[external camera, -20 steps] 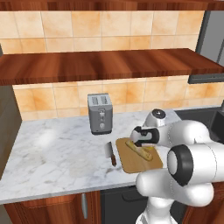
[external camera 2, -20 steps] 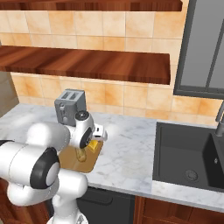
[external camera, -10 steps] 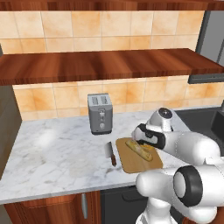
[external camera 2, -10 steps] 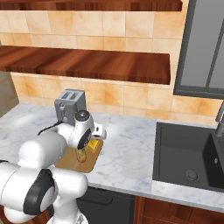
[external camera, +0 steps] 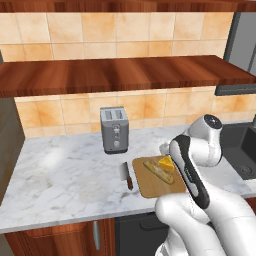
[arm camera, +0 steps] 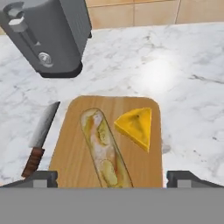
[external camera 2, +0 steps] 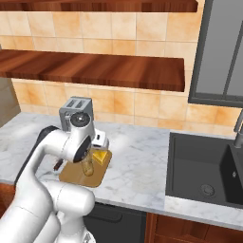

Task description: Retrieve the sausage and cheese from the fridge and place them on the cutting board on the counter.

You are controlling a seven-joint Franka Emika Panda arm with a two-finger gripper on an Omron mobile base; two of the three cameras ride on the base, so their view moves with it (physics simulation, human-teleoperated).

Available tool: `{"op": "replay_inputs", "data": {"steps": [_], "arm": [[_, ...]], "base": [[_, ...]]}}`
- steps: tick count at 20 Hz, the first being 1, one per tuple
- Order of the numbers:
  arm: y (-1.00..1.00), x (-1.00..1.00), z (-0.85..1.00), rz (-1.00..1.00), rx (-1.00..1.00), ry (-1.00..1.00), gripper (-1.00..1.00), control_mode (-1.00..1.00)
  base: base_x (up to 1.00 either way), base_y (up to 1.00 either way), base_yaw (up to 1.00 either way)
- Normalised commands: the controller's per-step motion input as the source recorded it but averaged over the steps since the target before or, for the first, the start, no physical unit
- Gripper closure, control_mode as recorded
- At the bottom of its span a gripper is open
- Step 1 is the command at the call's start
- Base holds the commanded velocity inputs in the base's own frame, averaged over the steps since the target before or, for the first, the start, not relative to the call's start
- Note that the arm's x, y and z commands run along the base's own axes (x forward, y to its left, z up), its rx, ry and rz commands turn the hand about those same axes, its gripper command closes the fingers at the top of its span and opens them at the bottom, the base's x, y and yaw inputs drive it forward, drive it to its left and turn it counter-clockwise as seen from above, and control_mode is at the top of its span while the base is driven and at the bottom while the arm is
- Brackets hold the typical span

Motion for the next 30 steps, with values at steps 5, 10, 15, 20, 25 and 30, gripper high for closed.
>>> {"op": "replay_inputs", "data": {"steps": [5, 10, 15, 20, 25, 30], "arm": [[0.0, -1.0, 1.0, -0.01, 0.0, 0.0, -1.0, -1.0], [0.0, -0.89, 1.0, 0.0, 0.0, 0.03, -1.0, -1.0], [0.0, -0.89, 0.93, -0.01, 0.0, 0.07, -1.0, -1.0], [0.24, -0.4, 0.27, -0.01, -0.07, 0.18, -1.0, -1.0], [0.21, 0.0, -0.17, 0.0, -0.15, 0.06, -1.0, -1.0], [0.04, -0.44, 0.0, 0.0, -0.18, -0.12, -1.0, -1.0]], "base": [[0.0, 0.0, 0.0], [0.0, 0.0, 0.0], [0.0, 0.0, 0.0], [0.0, 0.0, 0.0], [0.0, 0.0, 0.0], [0.0, 0.0, 0.0]]}}
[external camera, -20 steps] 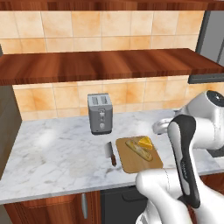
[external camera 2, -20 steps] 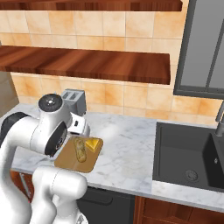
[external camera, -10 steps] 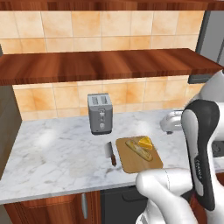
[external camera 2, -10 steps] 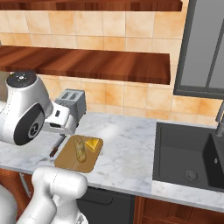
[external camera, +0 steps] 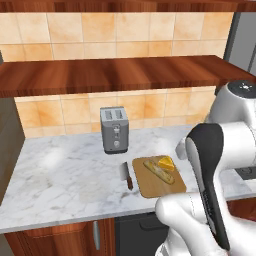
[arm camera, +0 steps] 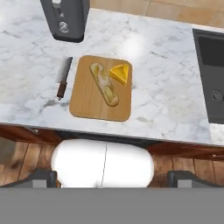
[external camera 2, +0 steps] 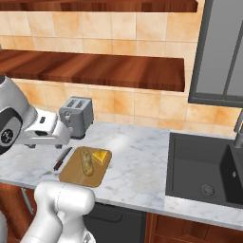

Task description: Retrieve the sausage and cheese from the fridge and place them on the cutting board on the counter.

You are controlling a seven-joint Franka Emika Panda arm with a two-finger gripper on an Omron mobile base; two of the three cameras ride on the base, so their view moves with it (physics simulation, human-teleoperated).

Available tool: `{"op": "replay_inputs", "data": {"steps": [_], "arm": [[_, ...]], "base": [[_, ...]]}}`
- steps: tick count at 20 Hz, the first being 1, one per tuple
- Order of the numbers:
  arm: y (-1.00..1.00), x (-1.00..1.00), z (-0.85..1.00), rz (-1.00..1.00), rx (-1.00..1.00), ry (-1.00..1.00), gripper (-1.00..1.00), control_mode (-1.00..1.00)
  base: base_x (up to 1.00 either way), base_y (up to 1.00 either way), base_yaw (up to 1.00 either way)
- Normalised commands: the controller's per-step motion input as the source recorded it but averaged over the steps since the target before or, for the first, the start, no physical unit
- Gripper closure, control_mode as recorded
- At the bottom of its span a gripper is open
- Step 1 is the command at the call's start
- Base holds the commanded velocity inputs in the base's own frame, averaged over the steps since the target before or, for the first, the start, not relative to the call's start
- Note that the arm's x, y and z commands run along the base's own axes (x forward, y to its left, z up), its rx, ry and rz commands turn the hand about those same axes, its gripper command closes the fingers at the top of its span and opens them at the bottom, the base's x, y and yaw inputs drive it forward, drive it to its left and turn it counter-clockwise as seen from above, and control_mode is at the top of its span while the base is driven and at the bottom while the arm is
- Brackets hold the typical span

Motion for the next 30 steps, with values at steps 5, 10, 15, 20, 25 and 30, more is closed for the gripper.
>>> {"op": "replay_inputs", "data": {"steps": [5, 10, 15, 20, 25, 30], "arm": [[0.0, -0.54, 0.0, 0.0, -0.01, -0.17, -1.0, -1.0], [0.0, -0.38, 0.13, 0.0, 0.07, -0.1, -1.0, -1.0], [0.0, -0.5, 0.19, 0.0, 0.13, -0.04, -1.0, -1.0], [0.0, -0.21, 0.0, 0.0, 0.0, -0.01, -1.0, -1.0], [0.0, -0.08, 0.0, 0.0, 0.0, 0.0, -1.0, -1.0], [0.0, 0.0, 0.0, 0.0, 0.0, 0.0, -1.0, 1.0]], "base": [[0.0, 0.0, 0.0], [0.0, 0.0, 0.0], [0.0, 0.0, 0.0], [0.0, 0.0, 0.0], [0.0, 0.0, 0.0], [-1.0, 0.0, -0.04]]}}
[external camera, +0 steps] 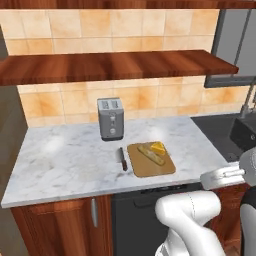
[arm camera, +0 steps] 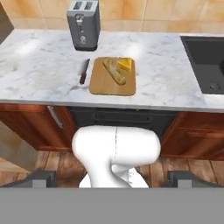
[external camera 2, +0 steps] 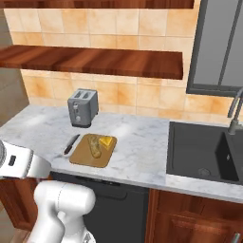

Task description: Retrieve the sausage and cheese from the fridge and place them on the cutting board on the counter.

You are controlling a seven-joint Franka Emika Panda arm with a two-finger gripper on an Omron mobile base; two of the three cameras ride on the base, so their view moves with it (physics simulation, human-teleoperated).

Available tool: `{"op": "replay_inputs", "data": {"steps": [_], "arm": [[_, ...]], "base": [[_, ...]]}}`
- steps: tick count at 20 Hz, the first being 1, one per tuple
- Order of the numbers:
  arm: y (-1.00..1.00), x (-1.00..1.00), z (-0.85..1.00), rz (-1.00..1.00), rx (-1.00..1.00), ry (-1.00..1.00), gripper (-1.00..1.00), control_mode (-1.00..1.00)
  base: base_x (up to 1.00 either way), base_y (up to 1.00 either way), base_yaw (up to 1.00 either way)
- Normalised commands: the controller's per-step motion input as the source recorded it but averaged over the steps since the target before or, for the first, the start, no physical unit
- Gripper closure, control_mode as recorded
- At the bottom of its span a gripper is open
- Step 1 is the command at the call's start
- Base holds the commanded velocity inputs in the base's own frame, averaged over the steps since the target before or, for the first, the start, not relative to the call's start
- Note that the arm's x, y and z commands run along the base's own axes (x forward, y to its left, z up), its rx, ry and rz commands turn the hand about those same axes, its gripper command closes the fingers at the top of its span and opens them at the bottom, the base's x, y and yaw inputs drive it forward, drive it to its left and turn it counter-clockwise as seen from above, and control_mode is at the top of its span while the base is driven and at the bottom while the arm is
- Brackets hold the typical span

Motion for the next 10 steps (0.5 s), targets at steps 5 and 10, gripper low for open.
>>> {"op": "replay_inputs", "data": {"steps": [5, 10], "arm": [[0.0, 0.0, 0.0, 0.0, 0.0, 0.0, -1.0, 1.0], [0.0, 0.0, 0.0, 0.0, 0.0, 0.0, -1.0, 1.0]], "base": [[-0.92, 0.0, -0.46], [-0.05, 0.0, -0.99]]}}
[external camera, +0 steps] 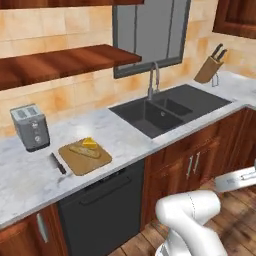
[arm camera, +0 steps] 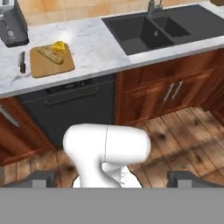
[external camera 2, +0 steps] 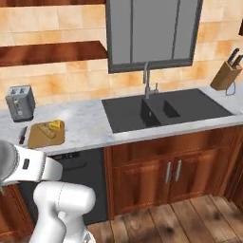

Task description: Retrieve the sausage and cheese from the fridge and place them on the cutting board on the counter.

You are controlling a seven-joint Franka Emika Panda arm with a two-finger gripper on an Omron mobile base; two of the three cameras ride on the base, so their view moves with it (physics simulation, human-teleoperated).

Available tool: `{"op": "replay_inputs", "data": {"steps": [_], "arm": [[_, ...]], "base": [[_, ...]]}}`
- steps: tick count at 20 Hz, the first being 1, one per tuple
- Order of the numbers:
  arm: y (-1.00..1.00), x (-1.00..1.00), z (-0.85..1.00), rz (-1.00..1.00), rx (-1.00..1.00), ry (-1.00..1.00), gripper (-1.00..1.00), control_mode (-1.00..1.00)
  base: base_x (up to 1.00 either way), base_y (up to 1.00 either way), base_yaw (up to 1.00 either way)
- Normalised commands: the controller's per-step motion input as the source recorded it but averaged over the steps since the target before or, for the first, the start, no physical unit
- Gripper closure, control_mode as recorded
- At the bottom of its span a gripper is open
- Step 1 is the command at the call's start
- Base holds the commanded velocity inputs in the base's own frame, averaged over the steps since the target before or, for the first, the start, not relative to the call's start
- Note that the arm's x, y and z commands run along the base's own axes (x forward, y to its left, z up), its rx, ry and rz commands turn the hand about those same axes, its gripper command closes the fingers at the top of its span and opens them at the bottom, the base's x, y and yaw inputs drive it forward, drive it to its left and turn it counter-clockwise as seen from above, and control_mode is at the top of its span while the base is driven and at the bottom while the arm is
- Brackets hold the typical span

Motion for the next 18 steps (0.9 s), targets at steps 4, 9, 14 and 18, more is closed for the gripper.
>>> {"op": "replay_inputs", "data": {"steps": [4, 9, 14, 18], "arm": [[0.0, 0.0, 0.0, 0.0, 0.0, 0.0, -1.0, 1.0], [0.0, 0.0, 0.0, 0.0, 0.0, 0.0, -1.0, 1.0], [0.0, 0.0, 0.0, 0.0, 0.0, 0.0, -1.0, 1.0], [0.0, 0.0, 0.0, 0.0, 0.0, 0.0, -1.0, 1.0]], "base": [[-0.03, 0.0, -1.0], [-0.05, -0.03, -0.97], [-0.03, -0.13, -0.95], [-0.02, -0.22, -0.93]]}}
